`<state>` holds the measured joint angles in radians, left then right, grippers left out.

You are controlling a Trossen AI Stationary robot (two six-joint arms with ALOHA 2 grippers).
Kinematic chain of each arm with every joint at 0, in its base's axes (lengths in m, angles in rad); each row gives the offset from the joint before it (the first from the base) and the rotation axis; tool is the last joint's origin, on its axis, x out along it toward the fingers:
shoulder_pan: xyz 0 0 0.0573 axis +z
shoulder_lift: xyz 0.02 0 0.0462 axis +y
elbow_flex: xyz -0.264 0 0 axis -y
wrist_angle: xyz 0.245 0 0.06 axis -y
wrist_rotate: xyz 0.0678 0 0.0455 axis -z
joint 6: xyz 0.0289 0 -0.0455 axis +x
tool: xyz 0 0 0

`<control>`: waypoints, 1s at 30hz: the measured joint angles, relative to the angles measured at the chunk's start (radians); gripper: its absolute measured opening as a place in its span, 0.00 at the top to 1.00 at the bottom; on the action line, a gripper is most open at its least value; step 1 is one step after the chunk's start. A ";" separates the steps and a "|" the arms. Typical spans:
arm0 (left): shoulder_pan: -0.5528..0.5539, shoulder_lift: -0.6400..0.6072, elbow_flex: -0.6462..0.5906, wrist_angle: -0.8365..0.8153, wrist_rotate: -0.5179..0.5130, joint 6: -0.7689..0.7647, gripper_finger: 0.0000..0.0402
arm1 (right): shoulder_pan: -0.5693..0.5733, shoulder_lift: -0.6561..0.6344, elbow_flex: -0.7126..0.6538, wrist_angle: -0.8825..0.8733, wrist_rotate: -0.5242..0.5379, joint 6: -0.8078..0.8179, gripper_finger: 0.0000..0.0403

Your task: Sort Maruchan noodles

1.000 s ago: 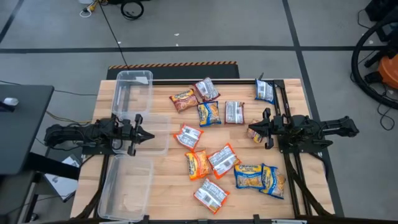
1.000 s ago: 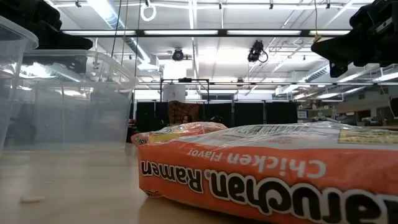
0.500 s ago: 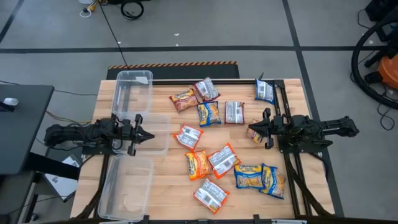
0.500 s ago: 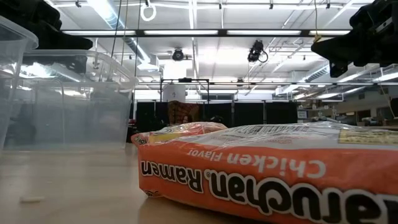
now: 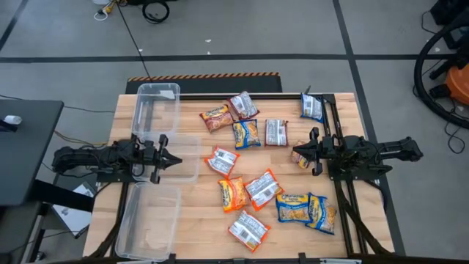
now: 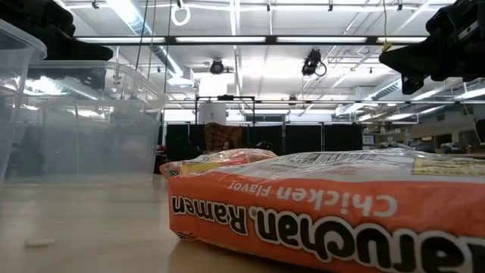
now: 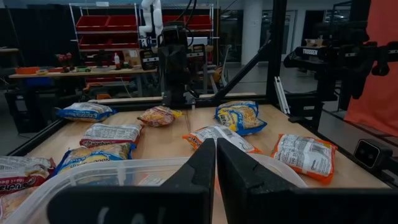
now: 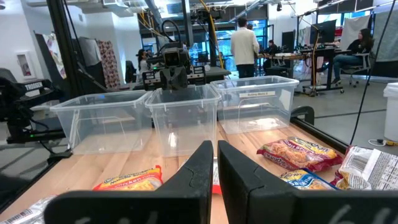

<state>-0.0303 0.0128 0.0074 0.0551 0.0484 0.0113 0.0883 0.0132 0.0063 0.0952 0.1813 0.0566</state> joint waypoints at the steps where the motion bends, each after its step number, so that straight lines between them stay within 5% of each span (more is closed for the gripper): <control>1: 0.000 0.000 0.000 0.000 0.000 0.000 0.94 | 0.000 0.000 0.000 0.000 0.000 0.000 0.92; 30: 0.000 0.000 0.000 0.000 0.000 0.000 0.94 | 0.000 0.000 0.000 0.050 0.009 -0.082 0.92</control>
<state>-0.0303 0.0128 0.0071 0.0551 0.0486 0.0109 0.0883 0.0128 0.0067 0.1452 0.1902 -0.0254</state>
